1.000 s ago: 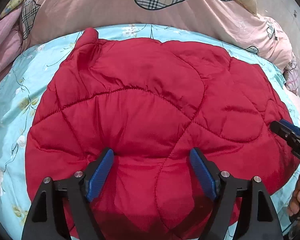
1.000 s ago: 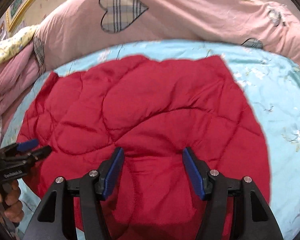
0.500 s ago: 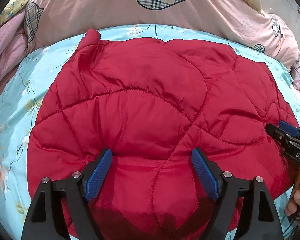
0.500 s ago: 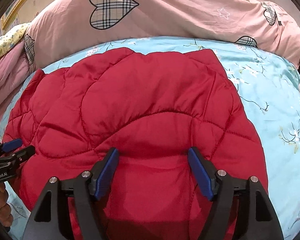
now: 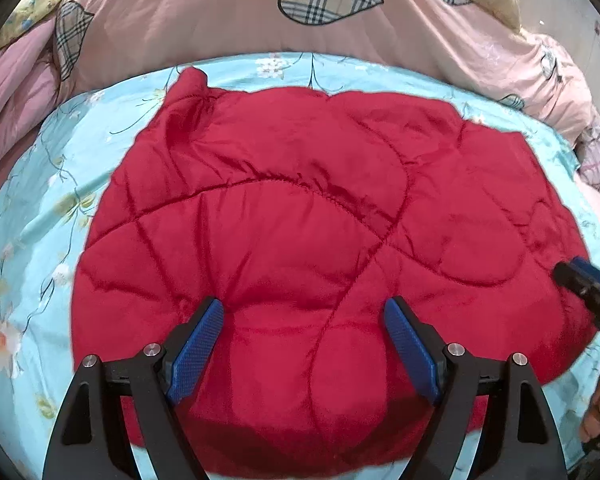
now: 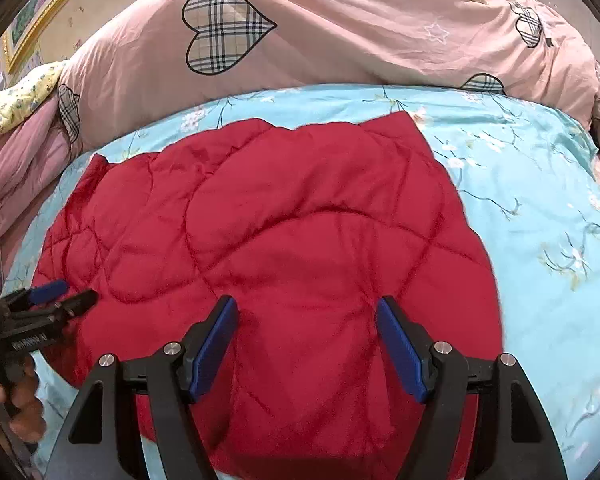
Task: Fold large clothes
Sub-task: 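Press and smooth the folded jacket bundle with both open grippers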
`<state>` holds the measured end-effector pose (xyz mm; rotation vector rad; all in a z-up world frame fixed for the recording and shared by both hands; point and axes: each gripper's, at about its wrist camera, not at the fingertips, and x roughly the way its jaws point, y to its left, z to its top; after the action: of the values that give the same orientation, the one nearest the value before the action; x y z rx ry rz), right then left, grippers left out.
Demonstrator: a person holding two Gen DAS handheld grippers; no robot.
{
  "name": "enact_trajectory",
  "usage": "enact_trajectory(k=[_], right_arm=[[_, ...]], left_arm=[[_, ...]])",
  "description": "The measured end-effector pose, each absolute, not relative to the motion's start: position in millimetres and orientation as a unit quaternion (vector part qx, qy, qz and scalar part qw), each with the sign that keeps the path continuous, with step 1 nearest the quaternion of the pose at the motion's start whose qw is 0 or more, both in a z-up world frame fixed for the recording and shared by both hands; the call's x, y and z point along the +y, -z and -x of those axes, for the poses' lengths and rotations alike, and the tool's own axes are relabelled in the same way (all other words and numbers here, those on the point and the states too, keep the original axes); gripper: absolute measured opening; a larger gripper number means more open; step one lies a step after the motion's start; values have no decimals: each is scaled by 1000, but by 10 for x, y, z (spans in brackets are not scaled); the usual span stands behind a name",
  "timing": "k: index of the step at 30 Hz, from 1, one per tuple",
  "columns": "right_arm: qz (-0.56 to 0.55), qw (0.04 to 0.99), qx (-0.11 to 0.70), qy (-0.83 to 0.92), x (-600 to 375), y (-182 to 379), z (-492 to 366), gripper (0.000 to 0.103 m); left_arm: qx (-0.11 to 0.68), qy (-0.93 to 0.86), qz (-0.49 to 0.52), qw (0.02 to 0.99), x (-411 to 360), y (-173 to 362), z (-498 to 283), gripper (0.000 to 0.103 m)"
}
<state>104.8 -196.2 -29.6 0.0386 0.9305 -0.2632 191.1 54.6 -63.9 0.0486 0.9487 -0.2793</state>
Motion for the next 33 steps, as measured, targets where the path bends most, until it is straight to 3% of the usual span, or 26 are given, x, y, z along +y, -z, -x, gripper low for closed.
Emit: enact_trajectory(k=[5,11,16,21,33], right_arm=[[-17,878,462,126,-1986,344,-870,74],[-19,877,462,128,-1973,360,-768,75],[-28,885,447,126,-1838,277,-674,76],[-2,887,447,119,-1702,268,-704,90],[-17,870,473,139,-2053,574,-916,98]], left_arm=[[439,129,-13,889,700,512,-1637,84],[442,123,15,888,858,508,-1513,94],[456,105,-19,883,781,722,-1578,103],[463,100,-28,880,708,803,-1699,103],[474,82,-33,876,648,826,-1786,103]])
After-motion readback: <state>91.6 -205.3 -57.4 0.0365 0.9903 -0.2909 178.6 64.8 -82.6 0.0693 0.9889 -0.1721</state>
